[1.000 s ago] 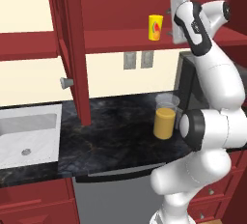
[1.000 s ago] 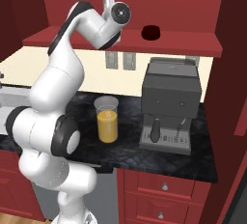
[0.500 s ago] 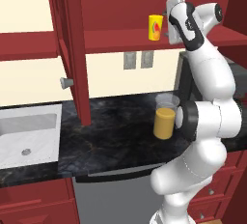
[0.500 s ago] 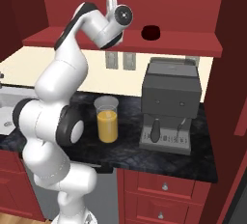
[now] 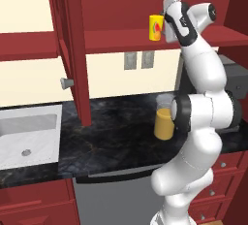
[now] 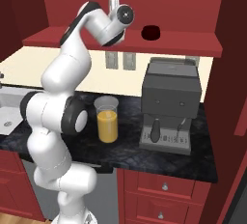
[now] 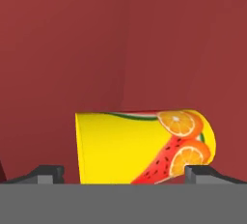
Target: There is a tray on the dining counter. Grab the cup, mug, and pitcher and place them on the tray. The pitcher may be placed next to the tray if it cannot fit the tray.
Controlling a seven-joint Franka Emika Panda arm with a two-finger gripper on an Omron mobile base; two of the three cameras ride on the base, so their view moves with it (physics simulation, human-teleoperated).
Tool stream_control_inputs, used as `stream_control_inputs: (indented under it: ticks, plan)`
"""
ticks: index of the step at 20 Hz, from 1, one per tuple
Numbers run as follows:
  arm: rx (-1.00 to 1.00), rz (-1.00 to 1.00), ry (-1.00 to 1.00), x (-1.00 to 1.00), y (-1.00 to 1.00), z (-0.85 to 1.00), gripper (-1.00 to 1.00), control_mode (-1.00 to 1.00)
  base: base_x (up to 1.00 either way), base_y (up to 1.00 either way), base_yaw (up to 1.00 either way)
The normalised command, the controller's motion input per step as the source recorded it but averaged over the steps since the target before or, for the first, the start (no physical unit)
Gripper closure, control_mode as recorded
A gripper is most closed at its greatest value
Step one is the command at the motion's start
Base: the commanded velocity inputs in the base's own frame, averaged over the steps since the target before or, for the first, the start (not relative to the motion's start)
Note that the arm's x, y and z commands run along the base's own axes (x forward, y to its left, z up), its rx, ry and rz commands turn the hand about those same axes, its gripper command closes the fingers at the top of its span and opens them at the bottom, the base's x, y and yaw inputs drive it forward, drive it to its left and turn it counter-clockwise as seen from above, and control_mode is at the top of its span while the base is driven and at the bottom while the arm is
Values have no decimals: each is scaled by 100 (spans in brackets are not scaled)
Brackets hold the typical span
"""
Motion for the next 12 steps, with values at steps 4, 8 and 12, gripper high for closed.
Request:
stream_control_inputs:
  ticks: [4,8,12]
  plan:
    - [0,0,1,18,0,0,-100,-100,0,0,0]
    - [0,1,6,4,0,0,-100,-100,0,0,0]
    - [0,2,8,0,0,0,-100,-100,0,0,0]
